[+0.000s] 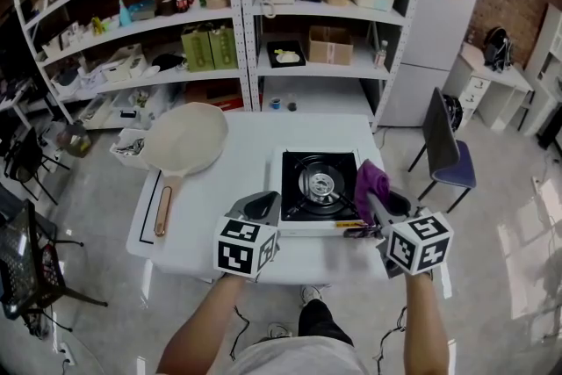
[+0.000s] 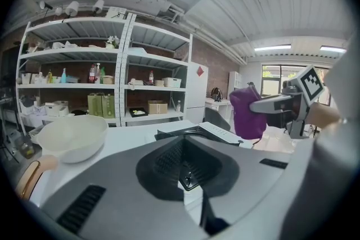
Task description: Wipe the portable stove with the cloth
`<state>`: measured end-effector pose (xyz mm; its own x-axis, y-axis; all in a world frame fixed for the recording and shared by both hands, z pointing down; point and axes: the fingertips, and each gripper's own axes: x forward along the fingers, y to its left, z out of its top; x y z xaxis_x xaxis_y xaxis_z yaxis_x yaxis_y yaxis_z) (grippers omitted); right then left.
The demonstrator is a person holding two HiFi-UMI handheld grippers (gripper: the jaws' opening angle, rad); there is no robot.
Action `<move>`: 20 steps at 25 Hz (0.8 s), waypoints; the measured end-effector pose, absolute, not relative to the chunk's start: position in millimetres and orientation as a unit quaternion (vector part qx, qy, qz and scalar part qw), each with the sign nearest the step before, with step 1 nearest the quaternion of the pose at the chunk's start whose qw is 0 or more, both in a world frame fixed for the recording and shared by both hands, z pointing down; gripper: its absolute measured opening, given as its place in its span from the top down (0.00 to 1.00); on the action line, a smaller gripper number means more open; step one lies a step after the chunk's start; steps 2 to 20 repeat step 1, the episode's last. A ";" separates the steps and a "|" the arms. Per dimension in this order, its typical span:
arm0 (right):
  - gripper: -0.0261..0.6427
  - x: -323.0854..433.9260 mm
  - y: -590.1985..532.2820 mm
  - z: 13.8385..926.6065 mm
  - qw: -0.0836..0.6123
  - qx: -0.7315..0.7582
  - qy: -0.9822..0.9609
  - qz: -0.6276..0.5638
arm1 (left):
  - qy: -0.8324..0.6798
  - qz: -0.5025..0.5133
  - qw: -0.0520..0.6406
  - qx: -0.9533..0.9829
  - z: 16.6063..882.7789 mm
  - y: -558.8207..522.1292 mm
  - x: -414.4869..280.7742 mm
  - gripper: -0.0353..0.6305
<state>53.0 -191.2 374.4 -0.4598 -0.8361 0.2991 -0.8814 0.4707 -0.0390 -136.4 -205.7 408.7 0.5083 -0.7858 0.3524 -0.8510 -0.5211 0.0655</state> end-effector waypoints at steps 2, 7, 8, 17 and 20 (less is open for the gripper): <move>0.87 52.7 -191.4 374.4 0.119 0.505 -0.849 0.096 | -0.476 0.141 0.116 0.860 408.7 -205.9 -136.9 0.94; 0.87 52.7 -191.4 374.4 0.119 0.505 -0.849 0.096 | -0.476 0.141 0.116 0.860 408.7 -205.9 -136.9 0.94; 0.87 52.7 -191.4 374.4 0.119 0.505 -0.849 0.096 | -0.476 0.141 0.116 0.860 408.7 -205.9 -136.9 0.94; 0.87 52.7 -191.4 374.4 0.119 0.505 -0.849 0.096 | -0.476 0.141 0.116 0.860 408.7 -205.9 -136.9 0.94; 0.87 52.7 -191.4 374.4 0.119 0.505 -0.849 0.096 | -0.476 0.141 0.116 0.860 408.7 -205.9 -136.9 0.94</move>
